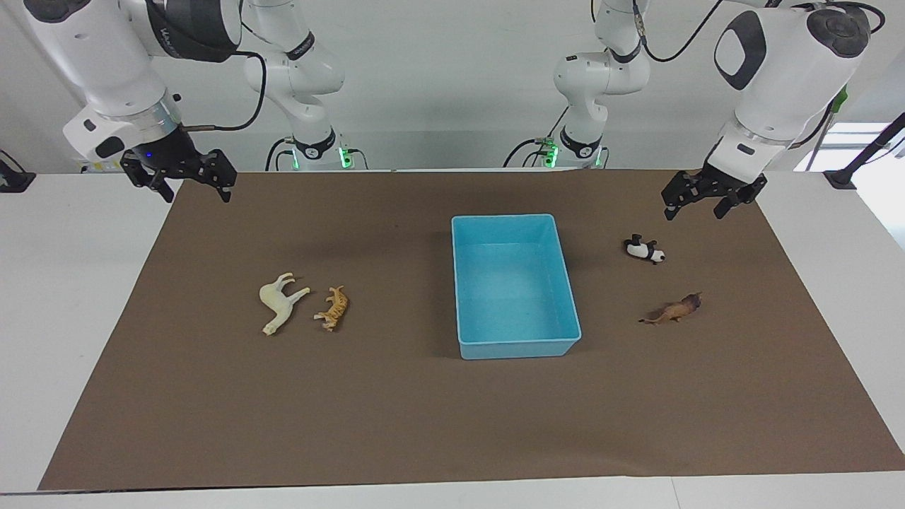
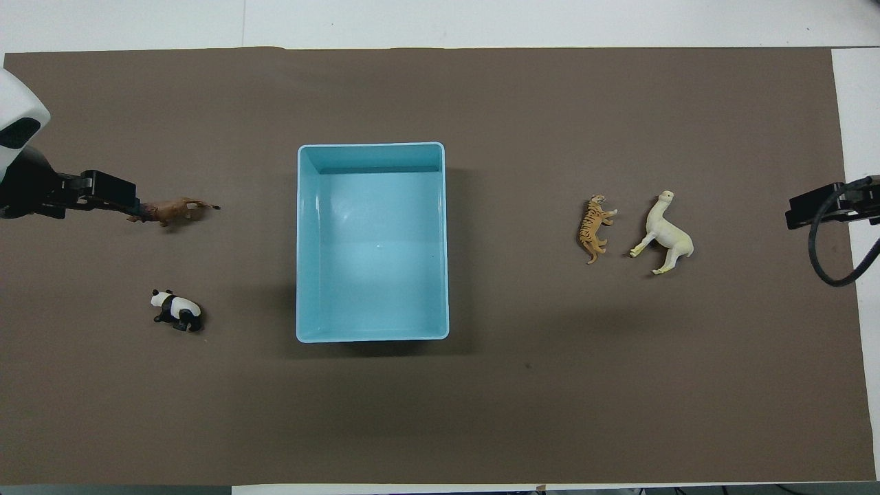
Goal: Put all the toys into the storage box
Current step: 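Grasp the brown horse with the left gripper while the right gripper grasps the camel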
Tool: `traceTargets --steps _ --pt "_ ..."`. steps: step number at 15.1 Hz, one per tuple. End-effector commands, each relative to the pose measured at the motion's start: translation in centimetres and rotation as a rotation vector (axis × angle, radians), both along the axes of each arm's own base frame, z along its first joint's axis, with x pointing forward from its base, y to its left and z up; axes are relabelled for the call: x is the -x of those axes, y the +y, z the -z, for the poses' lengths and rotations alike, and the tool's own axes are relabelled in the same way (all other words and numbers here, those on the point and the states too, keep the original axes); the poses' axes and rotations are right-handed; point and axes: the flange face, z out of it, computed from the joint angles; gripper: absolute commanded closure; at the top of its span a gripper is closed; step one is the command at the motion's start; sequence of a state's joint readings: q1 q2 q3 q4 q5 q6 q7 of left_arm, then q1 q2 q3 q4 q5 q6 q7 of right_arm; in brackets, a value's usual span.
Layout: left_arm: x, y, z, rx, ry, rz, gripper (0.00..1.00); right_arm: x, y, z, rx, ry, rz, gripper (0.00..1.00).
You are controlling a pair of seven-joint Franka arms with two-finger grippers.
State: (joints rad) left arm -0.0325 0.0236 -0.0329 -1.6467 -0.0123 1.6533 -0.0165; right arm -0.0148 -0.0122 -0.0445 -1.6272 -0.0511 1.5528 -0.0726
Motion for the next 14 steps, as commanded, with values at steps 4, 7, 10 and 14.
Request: traceTargets --steps 4,7,10,14 --pt "0.5 -0.9 -0.5 0.002 -0.019 0.023 0.0 0.7 0.2 -0.3 -0.002 0.001 -0.017 0.0" --pt "1.1 0.2 0.4 0.0 -0.005 -0.009 0.0 0.7 0.3 -0.1 -0.011 0.007 -0.027 0.0" --pt "2.2 0.9 4.5 0.008 -0.103 -0.138 0.0 -0.6 1.1 2.2 -0.039 -0.009 -0.044 0.0" --pt "-0.2 -0.2 11.3 0.042 -0.131 -0.609 0.0 -4.4 2.0 9.5 -0.04 -0.013 -0.129 0.0"
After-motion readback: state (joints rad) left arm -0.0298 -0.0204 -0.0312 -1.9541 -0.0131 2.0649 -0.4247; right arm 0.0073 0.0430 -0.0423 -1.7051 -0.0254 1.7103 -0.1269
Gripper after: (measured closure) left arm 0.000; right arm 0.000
